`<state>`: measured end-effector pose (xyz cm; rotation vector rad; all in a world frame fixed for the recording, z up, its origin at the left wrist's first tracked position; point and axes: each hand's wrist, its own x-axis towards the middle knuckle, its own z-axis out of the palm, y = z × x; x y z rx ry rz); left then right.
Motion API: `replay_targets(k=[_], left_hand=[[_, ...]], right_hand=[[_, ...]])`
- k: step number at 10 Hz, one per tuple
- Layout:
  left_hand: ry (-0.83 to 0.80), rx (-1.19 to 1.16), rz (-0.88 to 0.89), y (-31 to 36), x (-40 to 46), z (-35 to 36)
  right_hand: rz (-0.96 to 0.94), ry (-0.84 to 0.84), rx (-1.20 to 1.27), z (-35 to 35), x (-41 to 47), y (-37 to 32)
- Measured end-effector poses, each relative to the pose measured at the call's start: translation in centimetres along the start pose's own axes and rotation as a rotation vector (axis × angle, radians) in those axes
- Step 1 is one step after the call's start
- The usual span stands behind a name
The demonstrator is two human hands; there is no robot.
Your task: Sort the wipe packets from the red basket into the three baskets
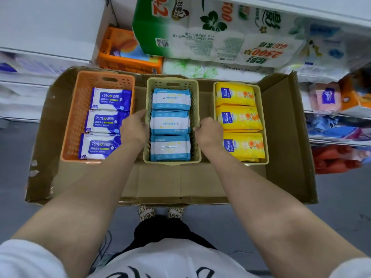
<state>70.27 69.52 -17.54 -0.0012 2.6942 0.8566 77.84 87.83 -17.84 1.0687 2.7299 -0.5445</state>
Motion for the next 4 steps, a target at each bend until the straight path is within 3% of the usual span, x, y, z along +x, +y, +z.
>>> replay_targets(k=[2,4], left_hand=[[-0.012,0.003,0.003,-0.1,-0.1,-0.2],[-0.114,-0.123,-0.017,-0.5,0.5,-1.9]], right_hand=[[0.012,0.000,-0.023,0.1,-0.2,0.0],[0.021,-0.128,0.114,-2.1,0.3,0.8]])
